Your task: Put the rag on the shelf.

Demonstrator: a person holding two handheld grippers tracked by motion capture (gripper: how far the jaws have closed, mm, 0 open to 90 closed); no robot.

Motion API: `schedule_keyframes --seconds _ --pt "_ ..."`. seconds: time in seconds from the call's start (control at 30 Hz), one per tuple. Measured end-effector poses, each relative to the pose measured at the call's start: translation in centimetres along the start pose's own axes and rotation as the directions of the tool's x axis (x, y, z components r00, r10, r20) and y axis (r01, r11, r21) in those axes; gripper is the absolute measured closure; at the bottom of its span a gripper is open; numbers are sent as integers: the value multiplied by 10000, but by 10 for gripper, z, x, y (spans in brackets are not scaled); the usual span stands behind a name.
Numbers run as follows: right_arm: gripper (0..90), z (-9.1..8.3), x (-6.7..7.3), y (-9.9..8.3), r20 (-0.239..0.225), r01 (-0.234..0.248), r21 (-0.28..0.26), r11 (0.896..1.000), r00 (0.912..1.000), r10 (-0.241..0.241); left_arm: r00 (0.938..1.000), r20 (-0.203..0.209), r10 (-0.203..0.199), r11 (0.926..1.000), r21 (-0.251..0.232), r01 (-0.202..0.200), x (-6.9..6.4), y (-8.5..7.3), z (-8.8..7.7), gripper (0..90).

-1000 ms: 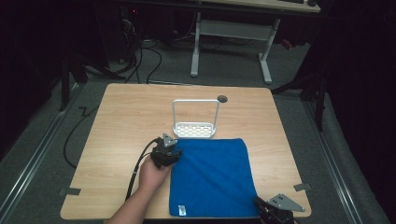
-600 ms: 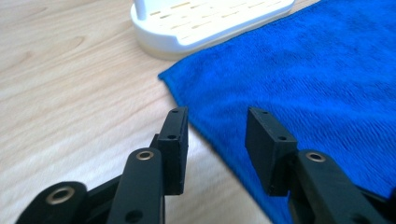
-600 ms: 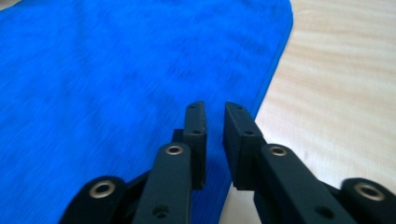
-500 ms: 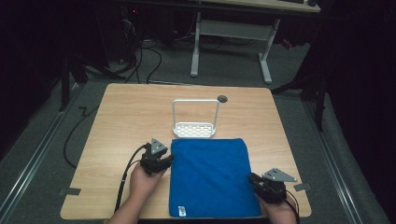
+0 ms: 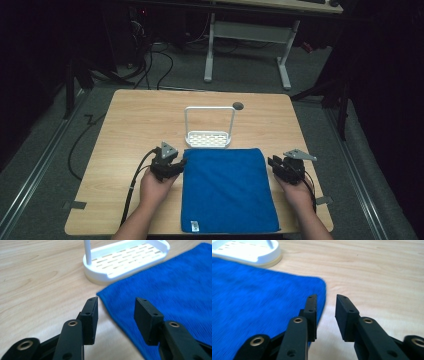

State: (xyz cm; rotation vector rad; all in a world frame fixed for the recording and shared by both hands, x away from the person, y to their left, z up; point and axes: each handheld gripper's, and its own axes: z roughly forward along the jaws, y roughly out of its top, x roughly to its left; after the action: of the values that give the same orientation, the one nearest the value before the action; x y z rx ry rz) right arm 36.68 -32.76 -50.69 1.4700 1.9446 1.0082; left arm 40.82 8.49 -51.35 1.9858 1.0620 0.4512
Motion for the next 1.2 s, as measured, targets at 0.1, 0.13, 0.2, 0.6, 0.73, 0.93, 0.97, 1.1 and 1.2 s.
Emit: schedule_keyframes --seconds 0.1,0.13,0.2,0.6,0.73,0.93,0.97,1.1,1.2 --pt "694 6 -1 5 18 -135 136 9998 9999 135 9999 -65 -144 9999 46 144 4 7 7 552" --pt "686 9 -2 7 9 -102 134 9999 9999 102 9996 -80 -261 9997 39 262 4 10 9 555" --pt "662 14 -1 12 0 -21 142 9999 10000 21 9993 -60 -358 9994 -30 358 7 16 12 571" --pt "656 42 8 28 -15 37 562 9984 10000 -36 9911 351 -1284 9903 574 1263 13 16 38 565" --pt "658 49 8 28 169 -30 736 9973 9999 18 9913 404 -1249 9898 738 1217 10 13 45 582" --pt "657 62 4 22 231 -297 1189 9925 9994 271 9949 516 -866 9933 813 822 3 13 47 740" --pt "657 62 4 22 231 -297 1189 9925 9994 271 9949 516 -866 9933 813 822 3 13 47 750" --pt "746 61 11 19 363 33 1089 9940 9993 -73 9937 725 -854 9935 811 795 1 11 46 829" --pt "877 59 16 17 343 341 1092 9934 9987 -381 9907 885 -1032 9922 793 962 2 10 47 863"
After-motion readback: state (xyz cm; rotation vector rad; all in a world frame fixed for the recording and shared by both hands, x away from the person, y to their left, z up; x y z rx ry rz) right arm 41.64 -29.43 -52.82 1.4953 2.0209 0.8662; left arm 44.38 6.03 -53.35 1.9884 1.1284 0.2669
